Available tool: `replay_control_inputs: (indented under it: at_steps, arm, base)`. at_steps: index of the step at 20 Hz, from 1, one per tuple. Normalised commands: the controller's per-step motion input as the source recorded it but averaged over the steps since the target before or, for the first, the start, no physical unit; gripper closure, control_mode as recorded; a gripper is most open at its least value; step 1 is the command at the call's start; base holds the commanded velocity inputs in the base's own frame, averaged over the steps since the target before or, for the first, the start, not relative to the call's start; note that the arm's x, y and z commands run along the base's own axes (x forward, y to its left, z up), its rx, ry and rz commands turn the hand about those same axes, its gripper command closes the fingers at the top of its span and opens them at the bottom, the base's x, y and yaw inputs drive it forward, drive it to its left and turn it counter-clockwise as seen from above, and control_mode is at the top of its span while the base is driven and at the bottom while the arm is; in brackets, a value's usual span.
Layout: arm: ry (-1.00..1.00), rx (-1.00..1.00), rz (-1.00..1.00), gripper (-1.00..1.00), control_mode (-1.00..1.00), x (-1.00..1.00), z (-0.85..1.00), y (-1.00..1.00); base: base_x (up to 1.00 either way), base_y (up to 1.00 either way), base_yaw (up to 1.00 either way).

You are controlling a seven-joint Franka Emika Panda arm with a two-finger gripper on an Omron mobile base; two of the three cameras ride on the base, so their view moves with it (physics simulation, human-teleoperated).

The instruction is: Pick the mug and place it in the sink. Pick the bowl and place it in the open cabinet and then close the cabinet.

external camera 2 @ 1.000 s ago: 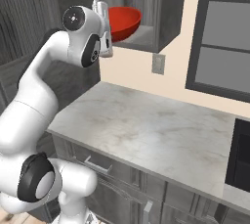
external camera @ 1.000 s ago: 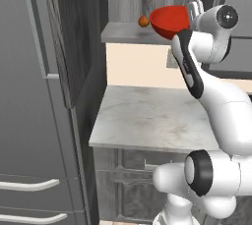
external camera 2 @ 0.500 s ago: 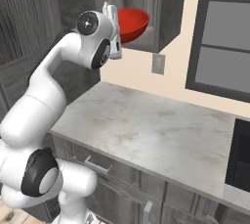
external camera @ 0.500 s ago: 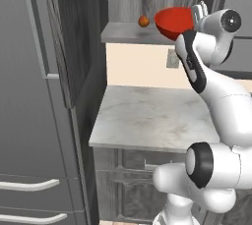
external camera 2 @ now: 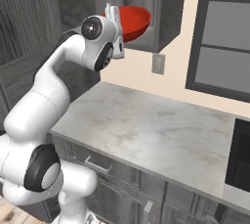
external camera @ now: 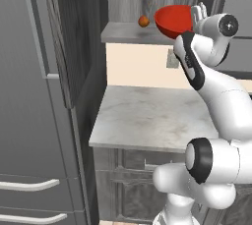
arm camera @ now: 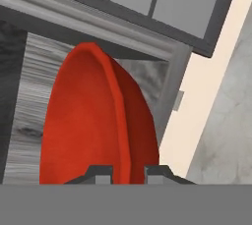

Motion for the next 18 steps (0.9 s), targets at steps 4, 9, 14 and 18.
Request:
replay_control_inputs:
  at_steps: [4,9,14,18]
  arm:
    - [0.0,0.0,0.0,1.0,-1.0,0.16,0.0,0.0]
    - [0.0,0.0,0.0,1.0,-1.0,0.3,0.0,0.0]
    - [0.0,0.0,0.0,1.0,-1.0,0.29,-0.01,0.0]
    - [0.0,0.0,0.0,1.0,-1.0,0.33,-0.09,0.0]
  base:
    - [0.0,0.0,0.0]
    - [0.0,0.0,0.0]
    - [0.0,0.0,0.0]
    - [0.0,0.0,0.0]
